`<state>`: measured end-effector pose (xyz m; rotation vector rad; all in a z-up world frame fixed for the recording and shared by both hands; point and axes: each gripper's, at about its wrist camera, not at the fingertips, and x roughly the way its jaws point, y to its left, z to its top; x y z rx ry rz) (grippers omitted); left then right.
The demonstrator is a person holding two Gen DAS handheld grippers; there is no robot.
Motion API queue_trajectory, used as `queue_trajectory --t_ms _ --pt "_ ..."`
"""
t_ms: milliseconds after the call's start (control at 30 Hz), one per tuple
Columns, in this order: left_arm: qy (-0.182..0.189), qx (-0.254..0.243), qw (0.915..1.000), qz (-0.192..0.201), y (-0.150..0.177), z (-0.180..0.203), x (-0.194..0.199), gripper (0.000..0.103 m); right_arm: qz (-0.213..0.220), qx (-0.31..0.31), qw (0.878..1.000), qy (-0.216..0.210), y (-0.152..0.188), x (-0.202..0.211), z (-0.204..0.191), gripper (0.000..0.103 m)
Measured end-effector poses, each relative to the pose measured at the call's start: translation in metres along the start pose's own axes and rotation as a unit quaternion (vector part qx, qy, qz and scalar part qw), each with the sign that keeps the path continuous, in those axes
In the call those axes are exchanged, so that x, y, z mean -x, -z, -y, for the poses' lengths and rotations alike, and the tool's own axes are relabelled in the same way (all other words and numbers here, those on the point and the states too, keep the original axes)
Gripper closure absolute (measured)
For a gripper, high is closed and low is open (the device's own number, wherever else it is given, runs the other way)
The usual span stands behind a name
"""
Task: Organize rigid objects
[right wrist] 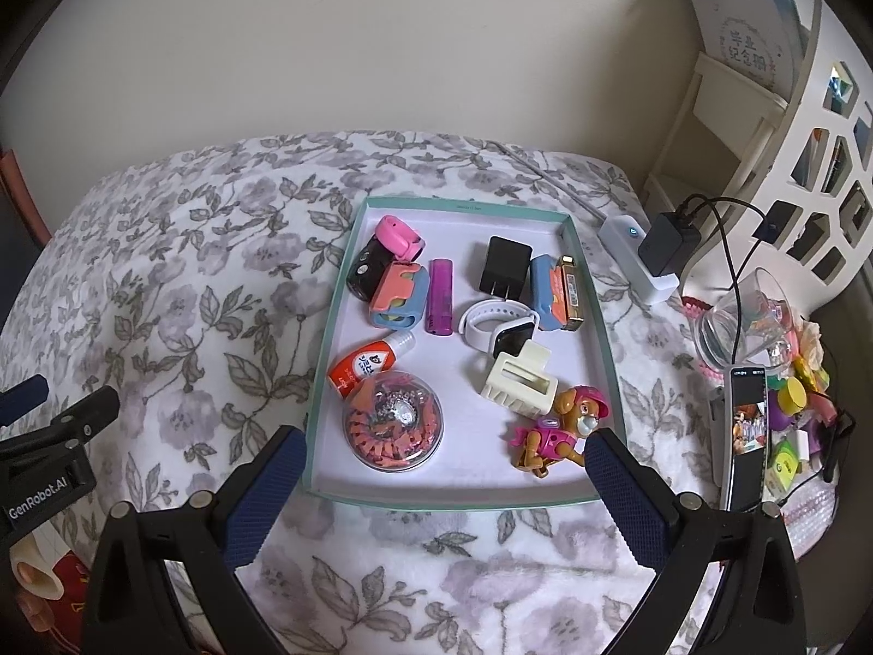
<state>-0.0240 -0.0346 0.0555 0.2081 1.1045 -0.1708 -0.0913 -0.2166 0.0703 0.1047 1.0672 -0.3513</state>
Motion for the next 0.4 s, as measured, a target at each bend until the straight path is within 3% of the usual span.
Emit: queue_trajectory --t_ms 400 --pt "0.009 -0.01 0.9999 0.004 0.0003 0.0038 0.0019 0.016 -0.003 0.012 1.0 -0.002 0.0013 -0.0055 0.0024 0.0"
